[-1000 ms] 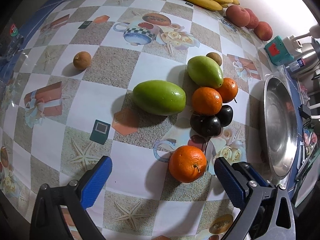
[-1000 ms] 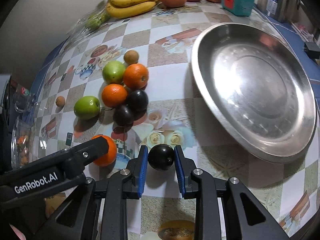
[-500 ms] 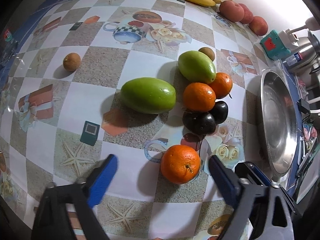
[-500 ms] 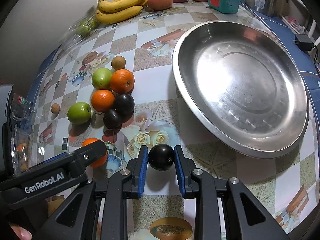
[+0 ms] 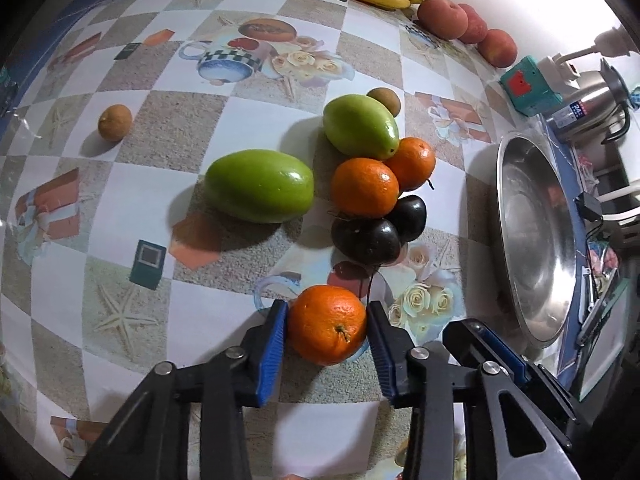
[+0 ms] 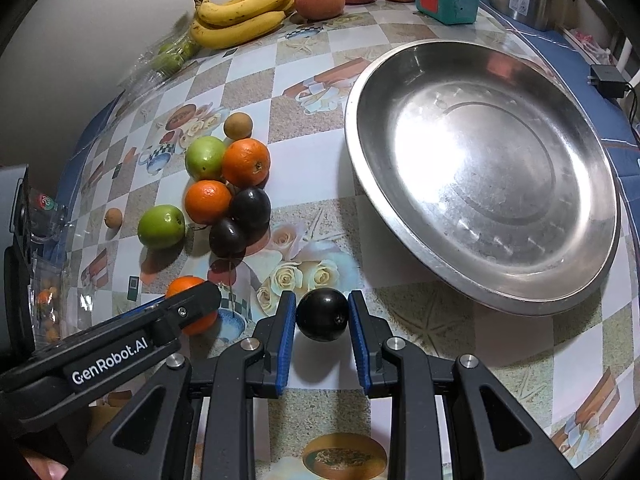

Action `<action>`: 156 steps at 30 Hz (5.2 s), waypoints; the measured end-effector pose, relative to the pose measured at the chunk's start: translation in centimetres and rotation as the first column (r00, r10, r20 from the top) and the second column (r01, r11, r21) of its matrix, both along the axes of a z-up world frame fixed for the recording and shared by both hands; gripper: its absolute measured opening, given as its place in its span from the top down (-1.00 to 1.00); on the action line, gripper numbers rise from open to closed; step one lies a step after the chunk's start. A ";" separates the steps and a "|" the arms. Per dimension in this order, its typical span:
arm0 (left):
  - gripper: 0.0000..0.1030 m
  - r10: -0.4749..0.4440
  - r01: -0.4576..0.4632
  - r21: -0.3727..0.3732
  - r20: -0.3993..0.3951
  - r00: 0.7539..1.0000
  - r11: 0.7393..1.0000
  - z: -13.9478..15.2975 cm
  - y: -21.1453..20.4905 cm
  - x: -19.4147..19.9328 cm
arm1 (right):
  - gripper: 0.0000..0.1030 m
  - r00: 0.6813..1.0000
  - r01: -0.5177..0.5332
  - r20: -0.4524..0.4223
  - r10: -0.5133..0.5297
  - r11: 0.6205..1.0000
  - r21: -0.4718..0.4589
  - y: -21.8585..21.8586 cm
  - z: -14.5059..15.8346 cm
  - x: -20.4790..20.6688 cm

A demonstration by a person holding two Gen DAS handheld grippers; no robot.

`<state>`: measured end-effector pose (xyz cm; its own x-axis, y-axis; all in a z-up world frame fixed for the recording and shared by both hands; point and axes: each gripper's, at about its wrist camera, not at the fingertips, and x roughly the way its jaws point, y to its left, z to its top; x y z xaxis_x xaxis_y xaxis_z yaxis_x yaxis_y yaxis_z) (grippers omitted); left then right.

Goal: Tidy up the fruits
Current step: 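Lift the orange with the left tool while the right tool carries the plum over the plate, then open the left tool over the steel plate while the right tool releases the plum, then move both open tools back from the plate toward the fruit pile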

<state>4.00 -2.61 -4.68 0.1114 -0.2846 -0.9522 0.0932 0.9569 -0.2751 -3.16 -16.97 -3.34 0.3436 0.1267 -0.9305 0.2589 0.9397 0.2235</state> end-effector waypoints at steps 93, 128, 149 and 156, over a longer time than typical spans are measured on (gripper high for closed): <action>0.18 -0.265 0.264 0.040 0.257 0.929 0.964 3.6 -18.2 2.7 | 0.46 0.838 0.544 0.059 -0.543 0.821 -0.174 -20.3 2.8 1.9; -0.58 -0.080 0.059 0.087 0.259 0.963 0.994 6.6 -12.9 4.3 | 0.07 0.884 0.468 0.102 -0.457 0.869 -0.162 -17.4 5.5 2.2; -0.89 0.087 -0.097 0.083 0.119 0.989 0.992 5.0 -6.8 4.7 | -0.10 0.934 0.357 0.081 -0.348 0.913 -0.196 -14.1 5.7 2.5; -1.00 0.142 -0.154 0.125 0.100 0.985 0.980 4.1 -5.8 4.8 | -0.52 0.956 0.293 0.058 -0.288 0.927 -0.233 -13.0 4.8 3.4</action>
